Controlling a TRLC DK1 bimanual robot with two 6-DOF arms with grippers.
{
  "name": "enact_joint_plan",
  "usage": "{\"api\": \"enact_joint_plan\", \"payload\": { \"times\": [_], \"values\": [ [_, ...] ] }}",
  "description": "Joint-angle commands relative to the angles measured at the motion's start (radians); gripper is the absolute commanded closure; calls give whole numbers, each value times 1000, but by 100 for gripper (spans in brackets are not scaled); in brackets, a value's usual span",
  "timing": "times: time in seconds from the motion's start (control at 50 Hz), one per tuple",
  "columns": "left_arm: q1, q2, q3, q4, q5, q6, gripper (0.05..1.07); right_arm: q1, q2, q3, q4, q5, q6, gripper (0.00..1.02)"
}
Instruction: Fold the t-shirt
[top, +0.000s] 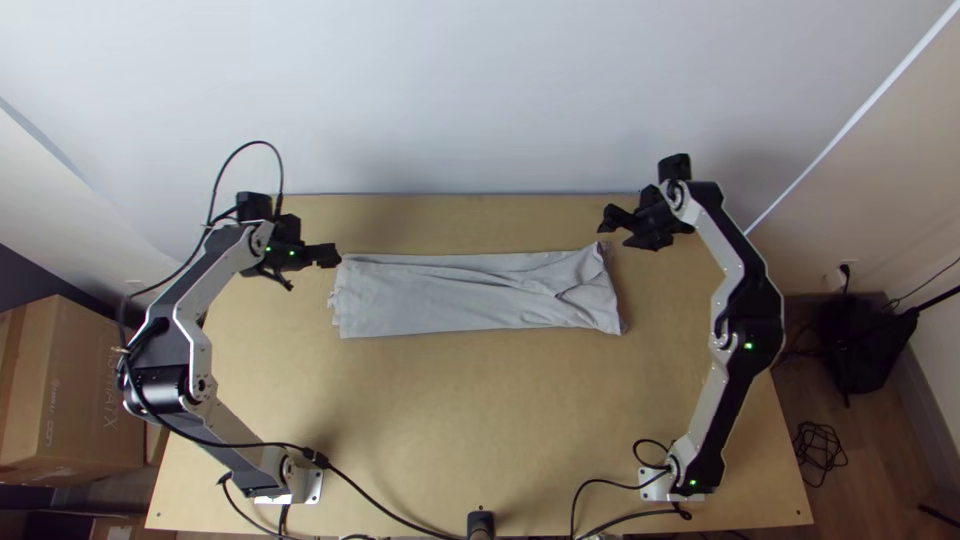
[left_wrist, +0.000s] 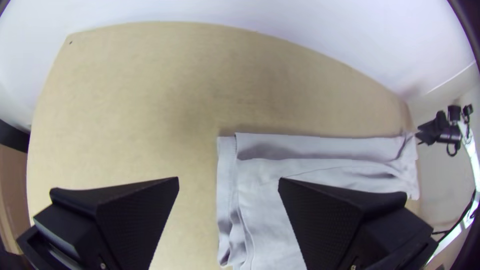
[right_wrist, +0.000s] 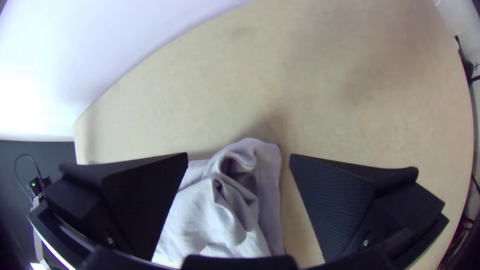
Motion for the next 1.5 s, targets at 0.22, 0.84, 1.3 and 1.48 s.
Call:
{"api": "enact_joint_plan", "payload": {
  "times": [0.22,0.84,1.3,1.48],
  "values": [
    [132,-70,-138,11,237,-14,11,-93,-260,-107,12,-212,145,4],
    [125,60,-204,41,291,3,11,-180,-374,-108,12,-741,357,4],
    [-38,93,-204,80,286,-106,11,-173,-414,-141,14,-741,343,4],
    [-78,85,-225,107,254,-135,14,-174,-429,-142,12,-741,345,4]
  ]
}}
